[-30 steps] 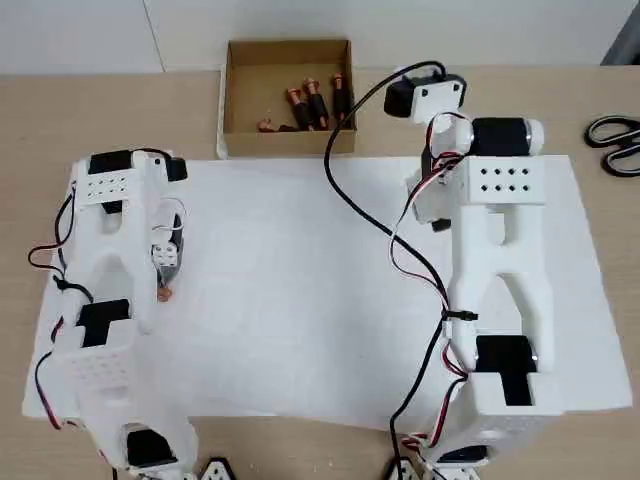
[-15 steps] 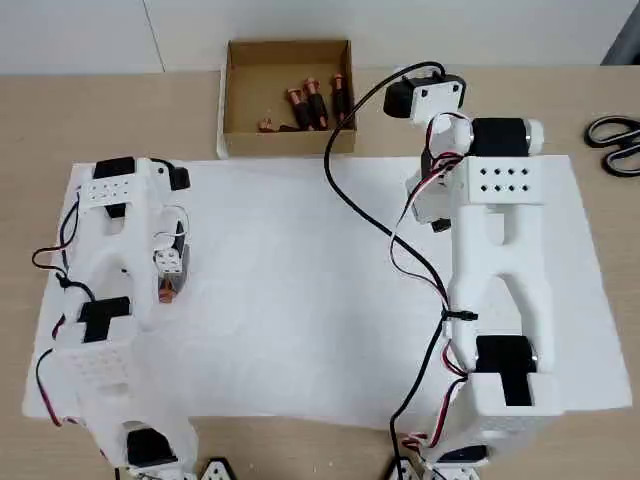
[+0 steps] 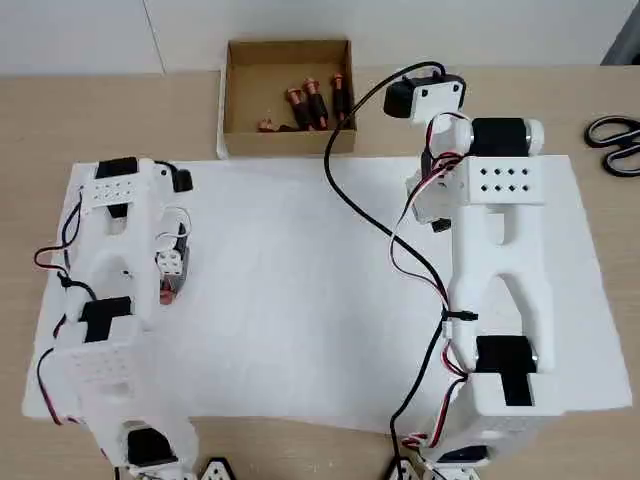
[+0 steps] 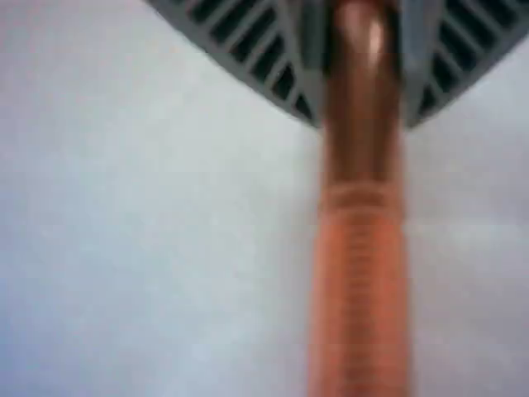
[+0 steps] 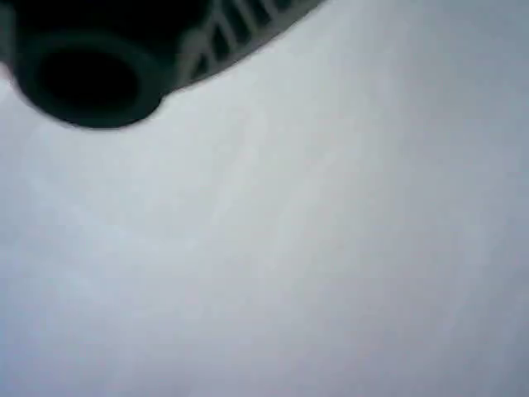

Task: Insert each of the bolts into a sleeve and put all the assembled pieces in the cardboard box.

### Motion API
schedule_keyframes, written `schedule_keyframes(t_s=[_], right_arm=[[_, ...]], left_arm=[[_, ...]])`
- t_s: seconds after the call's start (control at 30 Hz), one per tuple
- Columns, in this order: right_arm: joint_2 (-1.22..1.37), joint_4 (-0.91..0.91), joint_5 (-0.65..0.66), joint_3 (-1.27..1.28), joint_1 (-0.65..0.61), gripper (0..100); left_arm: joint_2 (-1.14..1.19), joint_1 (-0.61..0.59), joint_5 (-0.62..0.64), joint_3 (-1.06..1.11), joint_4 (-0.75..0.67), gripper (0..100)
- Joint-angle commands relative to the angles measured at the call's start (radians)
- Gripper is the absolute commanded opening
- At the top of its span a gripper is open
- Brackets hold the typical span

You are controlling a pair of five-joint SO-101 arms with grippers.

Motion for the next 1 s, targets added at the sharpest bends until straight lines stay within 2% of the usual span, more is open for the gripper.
schedule_keyframes(t_s=[0.0,0.23,0.4,0.57,0.8,0.97], right_arm=[[-0.053,-0.002,-0.014,-0.003,0.004,0.5],[-0.053,-0.001,-0.014,-0.003,0.007,0.5],[-0.053,-0.002,-0.014,-0.003,0.007,0.5],[-0.053,-0.002,-0.014,-0.003,0.008,0.5],[-0.053,-0.004,-0.014,-0.003,0.008,0.5],[-0.051,-0.004,-0.012,-0.003,0.008,0.6]], left_arm=[[-0.16,0.041,-0.064,-0.061,0.035,1],[-0.333,0.137,-0.371,-0.058,0.034,1],[-0.338,0.158,-0.694,-0.058,0.028,1],[-0.338,0.158,-0.999,-0.058,-0.075,1],[-0.264,0.166,-1.209,0.03,-0.285,1],[-0.175,0.222,-1.298,0.028,-0.299,1]])
